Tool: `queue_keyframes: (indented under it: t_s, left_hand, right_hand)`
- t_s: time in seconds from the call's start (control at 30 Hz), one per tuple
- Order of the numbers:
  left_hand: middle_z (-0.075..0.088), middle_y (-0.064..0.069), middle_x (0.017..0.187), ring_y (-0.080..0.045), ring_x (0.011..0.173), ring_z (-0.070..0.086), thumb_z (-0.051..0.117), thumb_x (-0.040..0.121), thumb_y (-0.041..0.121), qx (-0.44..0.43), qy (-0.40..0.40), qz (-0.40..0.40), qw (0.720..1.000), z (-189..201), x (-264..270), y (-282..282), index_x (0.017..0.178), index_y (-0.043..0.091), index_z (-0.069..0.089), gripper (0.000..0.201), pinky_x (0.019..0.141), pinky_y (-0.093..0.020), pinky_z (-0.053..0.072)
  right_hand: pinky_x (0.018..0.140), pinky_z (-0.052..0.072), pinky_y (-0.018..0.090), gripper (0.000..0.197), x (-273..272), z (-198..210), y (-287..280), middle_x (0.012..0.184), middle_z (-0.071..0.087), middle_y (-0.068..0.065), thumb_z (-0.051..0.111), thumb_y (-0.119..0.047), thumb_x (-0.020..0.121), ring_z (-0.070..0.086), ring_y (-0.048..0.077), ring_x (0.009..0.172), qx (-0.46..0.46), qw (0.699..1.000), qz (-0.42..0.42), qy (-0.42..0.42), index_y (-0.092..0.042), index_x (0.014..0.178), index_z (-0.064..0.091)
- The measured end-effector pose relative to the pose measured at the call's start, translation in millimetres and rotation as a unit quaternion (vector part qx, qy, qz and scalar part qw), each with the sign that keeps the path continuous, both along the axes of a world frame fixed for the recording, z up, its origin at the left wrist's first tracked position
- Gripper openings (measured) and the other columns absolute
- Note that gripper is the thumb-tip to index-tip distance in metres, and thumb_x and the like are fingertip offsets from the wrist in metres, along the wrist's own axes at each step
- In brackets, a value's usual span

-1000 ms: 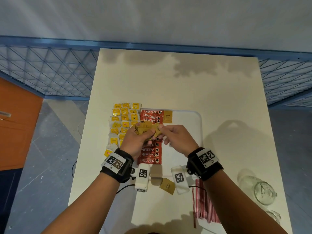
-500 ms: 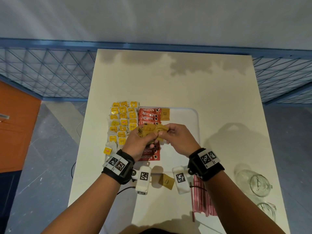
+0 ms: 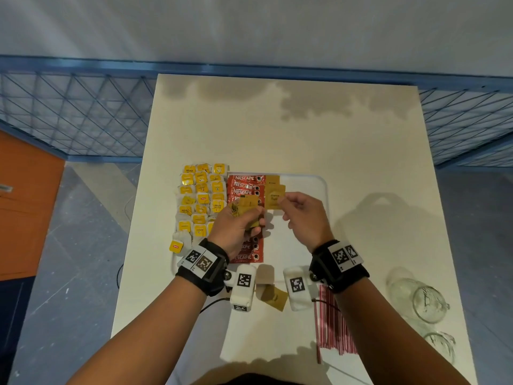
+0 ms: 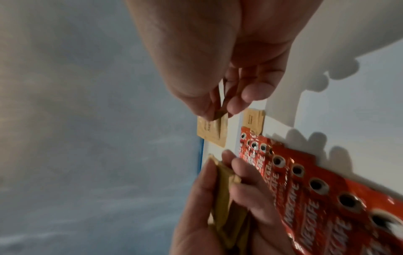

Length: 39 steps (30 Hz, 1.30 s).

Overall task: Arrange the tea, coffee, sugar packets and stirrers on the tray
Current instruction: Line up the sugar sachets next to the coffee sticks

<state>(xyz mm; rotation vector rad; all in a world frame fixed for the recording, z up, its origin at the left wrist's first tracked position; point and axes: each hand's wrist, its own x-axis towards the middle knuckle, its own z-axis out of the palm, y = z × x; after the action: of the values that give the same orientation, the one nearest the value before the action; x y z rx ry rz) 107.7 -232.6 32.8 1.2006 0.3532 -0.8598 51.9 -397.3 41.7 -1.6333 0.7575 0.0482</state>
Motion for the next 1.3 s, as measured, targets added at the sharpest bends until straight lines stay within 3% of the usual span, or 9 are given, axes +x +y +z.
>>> queue_keyframes:
  t_s: [0.23,0.4,0.53,0.67,0.77,0.93,1.07,1.17,1.3]
  left_hand:
    - [0.070,-0.016,0.100,-0.023,0.087,0.069,0.056,0.099,0.011,-0.094,0.085,0.050,0.991,-6.2,15.4,13.4,0.111,0.000,0.068,0.020,0.072,-0.027,0.061]
    - [0.067,-0.021,0.118,-0.030,0.096,0.069,0.047,0.098,0.003,-0.110,0.096,0.078,0.986,-12.5,17.3,17.0,0.128,-0.007,0.057,0.033,0.072,-0.031,0.062]
    - [0.065,-0.023,0.121,-0.033,0.101,0.067,0.044,0.096,0.002,-0.140,0.109,0.076,0.981,-16.5,15.7,20.3,0.130,-0.009,0.055,0.038,0.077,-0.033,0.062]
    - [0.065,-0.025,0.118,-0.036,0.103,0.067,0.043,0.092,0.002,-0.165,0.128,0.073,0.975,-17.9,14.8,22.2,0.118,-0.006,0.065,0.035,0.086,-0.038,0.060]
    - [0.062,-0.026,0.128,-0.038,0.111,0.065,0.041,0.096,0.001,-0.159,0.132,0.067,0.976,-19.1,14.8,22.9,0.128,-0.006,0.057,0.037,0.089,-0.040,0.060]
    - [0.058,-0.026,0.137,-0.041,0.125,0.059,0.046,0.102,0.003,-0.138,0.116,0.036,0.983,-16.1,13.9,24.4,0.141,-0.003,0.047,0.039,0.085,-0.041,0.061]
    - [0.067,-0.023,0.125,-0.034,0.109,0.070,0.055,0.099,0.005,-0.096,0.101,0.015,0.990,-8.7,11.8,24.9,0.135,-0.001,0.053,0.036,0.076,-0.034,0.062]
    - [0.072,-0.021,0.113,-0.028,0.095,0.074,0.059,0.096,0.004,-0.073,0.081,-0.004,0.994,-4.1,10.1,25.8,0.128,0.002,0.059,0.032,0.069,-0.027,0.062]
    - [0.074,-0.019,0.106,-0.023,0.085,0.075,0.064,0.092,0.002,-0.044,0.049,-0.017,0.998,-1.3,7.8,27.2,0.118,0.006,0.065,0.027,0.064,-0.023,0.061]
  right_hand:
    - [0.064,0.051,0.028,0.019,34.4,-17.9,-37.3,0.076,0.071,-0.011,0.062,-0.020,0.094,0.061,0.013,0.066,-0.105,0.993,-0.024,0.037,-0.020,0.086,0.079]
    - [0.074,0.059,0.044,0.028,46.5,-47.0,-50.1,0.087,0.075,0.011,0.059,-0.027,0.090,0.070,0.033,0.085,-0.192,0.976,0.029,0.102,-0.004,0.086,0.075]
    - [0.068,0.058,0.039,0.030,49.3,-57.6,-55.5,0.083,0.075,0.011,0.059,-0.029,0.089,0.071,0.029,0.077,-0.209,0.968,0.042,0.131,-0.005,0.080,0.074]
    - [0.050,0.044,0.029,0.033,53.2,-57.3,-55.8,0.057,0.060,0.006,0.061,-0.027,0.087,0.048,0.019,0.054,-0.227,0.963,0.049,0.138,-0.003,0.064,0.065]
    - [0.046,0.032,0.026,0.038,54.7,-54.5,-53.6,0.049,0.040,-0.003,0.060,-0.024,0.086,0.036,0.017,0.047,-0.245,0.957,0.057,0.148,-0.013,0.051,0.049]
    - [0.045,0.030,0.023,0.048,54.7,-53.0,-49.9,0.044,0.037,-0.006,0.060,-0.019,0.087,0.036,0.014,0.042,-0.271,0.949,0.065,0.147,-0.016,0.043,0.041]
    - [0.042,0.029,0.020,0.044,54.7,-51.6,-50.0,0.047,0.043,-0.007,0.058,-0.019,0.087,0.041,0.014,0.044,-0.272,0.948,0.071,0.146,-0.016,0.045,0.049]
    - [0.055,0.040,0.021,0.027,50.2,-47.1,-47.4,0.075,0.064,-0.007,0.057,-0.024,0.090,0.059,0.014,0.066,-0.258,0.957,0.051,0.124,-0.021,0.064,0.062]
    - [0.076,0.052,0.022,0.014,35.3,-29.8,-30.6,0.089,0.069,-0.018,0.059,-0.037,0.094,0.065,0.002,0.085,-0.202,0.974,0.075,0.066,-0.033,0.083,0.066]
